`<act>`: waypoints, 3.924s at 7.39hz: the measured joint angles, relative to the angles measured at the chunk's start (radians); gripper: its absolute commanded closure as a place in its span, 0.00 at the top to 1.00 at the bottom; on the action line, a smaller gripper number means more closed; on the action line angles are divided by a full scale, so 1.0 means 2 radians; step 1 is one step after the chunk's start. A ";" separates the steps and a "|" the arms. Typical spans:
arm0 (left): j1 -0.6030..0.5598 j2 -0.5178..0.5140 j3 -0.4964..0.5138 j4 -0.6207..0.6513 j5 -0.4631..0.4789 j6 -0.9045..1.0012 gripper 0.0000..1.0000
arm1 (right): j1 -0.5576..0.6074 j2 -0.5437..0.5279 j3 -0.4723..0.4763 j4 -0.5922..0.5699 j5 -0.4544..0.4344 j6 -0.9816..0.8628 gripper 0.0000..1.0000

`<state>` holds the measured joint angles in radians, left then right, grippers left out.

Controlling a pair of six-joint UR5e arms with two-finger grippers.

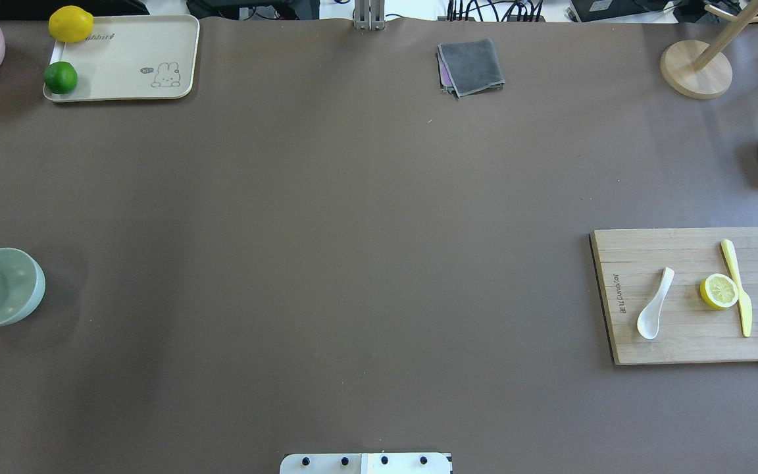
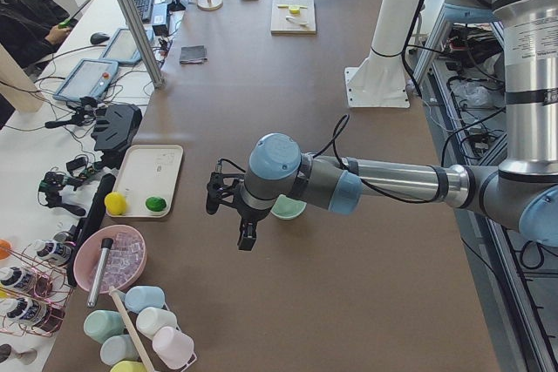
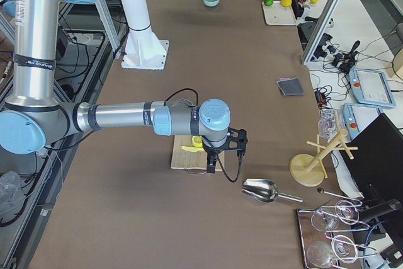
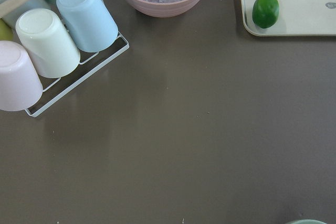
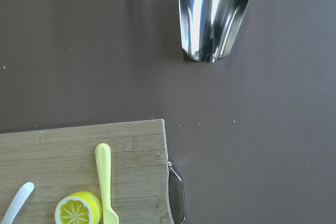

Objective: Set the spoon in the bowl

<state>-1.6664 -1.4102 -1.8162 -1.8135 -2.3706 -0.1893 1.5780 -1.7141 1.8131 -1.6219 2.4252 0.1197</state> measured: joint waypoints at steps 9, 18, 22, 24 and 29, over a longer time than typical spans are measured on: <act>0.002 -0.001 0.003 -0.001 0.000 0.000 0.98 | -0.001 0.001 -0.001 0.000 -0.001 0.000 1.00; 0.017 -0.003 0.002 -0.008 -0.006 0.000 0.98 | -0.001 0.009 0.001 0.002 0.000 0.000 1.00; 0.066 -0.017 0.016 -0.026 -0.057 0.002 0.98 | -0.028 0.041 0.002 0.001 -0.010 -0.002 1.00; 0.102 -0.021 0.036 -0.040 -0.063 0.001 0.98 | -0.044 0.044 0.001 0.002 -0.010 0.000 1.00; 0.168 -0.016 0.179 -0.257 -0.064 -0.064 0.98 | -0.055 0.046 0.008 0.002 0.024 0.054 1.00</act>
<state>-1.3310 -1.4430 -1.4582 -2.3274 -2.4980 -0.3176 1.4677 -1.6218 1.8291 -1.6174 2.4736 0.2273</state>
